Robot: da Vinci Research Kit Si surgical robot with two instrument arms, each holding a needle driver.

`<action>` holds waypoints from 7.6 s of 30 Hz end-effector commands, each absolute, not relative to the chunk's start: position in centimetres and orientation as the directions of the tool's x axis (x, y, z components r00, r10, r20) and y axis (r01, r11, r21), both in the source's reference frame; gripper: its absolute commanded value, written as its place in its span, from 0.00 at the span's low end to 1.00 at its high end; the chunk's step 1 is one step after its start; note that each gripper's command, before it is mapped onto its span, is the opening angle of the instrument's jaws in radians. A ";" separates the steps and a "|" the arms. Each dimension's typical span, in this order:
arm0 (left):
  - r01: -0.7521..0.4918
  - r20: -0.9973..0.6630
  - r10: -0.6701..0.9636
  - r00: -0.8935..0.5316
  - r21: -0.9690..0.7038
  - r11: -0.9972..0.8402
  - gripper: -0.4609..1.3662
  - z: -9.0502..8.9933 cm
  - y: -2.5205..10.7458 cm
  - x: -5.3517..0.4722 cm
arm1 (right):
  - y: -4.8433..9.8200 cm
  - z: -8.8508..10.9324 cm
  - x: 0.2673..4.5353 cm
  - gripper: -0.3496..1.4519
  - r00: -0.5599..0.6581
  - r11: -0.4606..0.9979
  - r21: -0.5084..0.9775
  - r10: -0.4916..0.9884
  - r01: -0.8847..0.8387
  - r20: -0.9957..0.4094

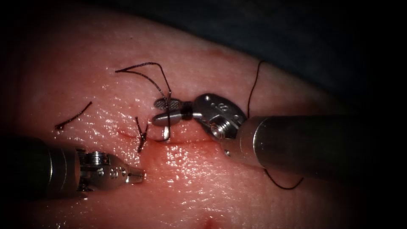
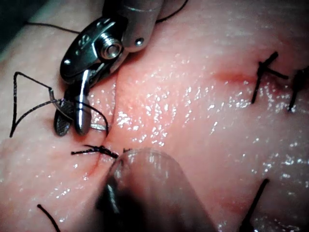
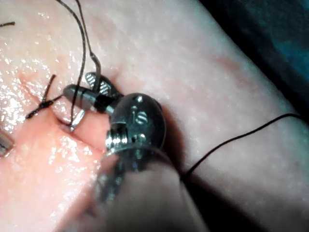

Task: Wound Closure
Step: With the right tool throw the needle through the bottom of the cut while the left gripper apposes.

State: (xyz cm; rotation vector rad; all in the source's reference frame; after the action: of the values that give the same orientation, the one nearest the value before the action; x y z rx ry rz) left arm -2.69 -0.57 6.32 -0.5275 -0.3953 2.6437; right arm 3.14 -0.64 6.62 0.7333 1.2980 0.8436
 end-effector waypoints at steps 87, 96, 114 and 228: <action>-0.368 -0.329 0.482 -0.812 -0.353 -0.860 0.06 6.4 -0.7 -2.96 | -2.0 5.9 3.42 0.00 -0.409 -0.594 0.639 0.803 -0.489 0.433; -0.371 -0.330 0.484 -0.811 -0.350 -0.860 0.06 6.4 -0.7 -2.95 | -2.2 5.8 3.43 0.00 -0.391 -0.582 0.638 0.813 -0.504 0.432; -0.371 -0.334 0.481 -0.810 -0.343 -0.863 0.06 6.4 -0.7 -2.93 | -1.7 5.9 3.17 0.00 -0.194 -0.262 0.806 0.963 -0.531 0.185; -0.357 -0.340 0.470 -0.815 -0.345 -0.868 0.06 6.3 -0.7 -2.90 | -0.4 6.4 3.19 0.00 -0.007 0.398 0.904 0.915 -0.154 -0.404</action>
State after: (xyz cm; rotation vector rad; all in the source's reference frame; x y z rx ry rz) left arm -2.90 -0.71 6.33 -0.5829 -0.3640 2.6094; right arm 3.19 -0.47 6.39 0.7756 1.2875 1.0037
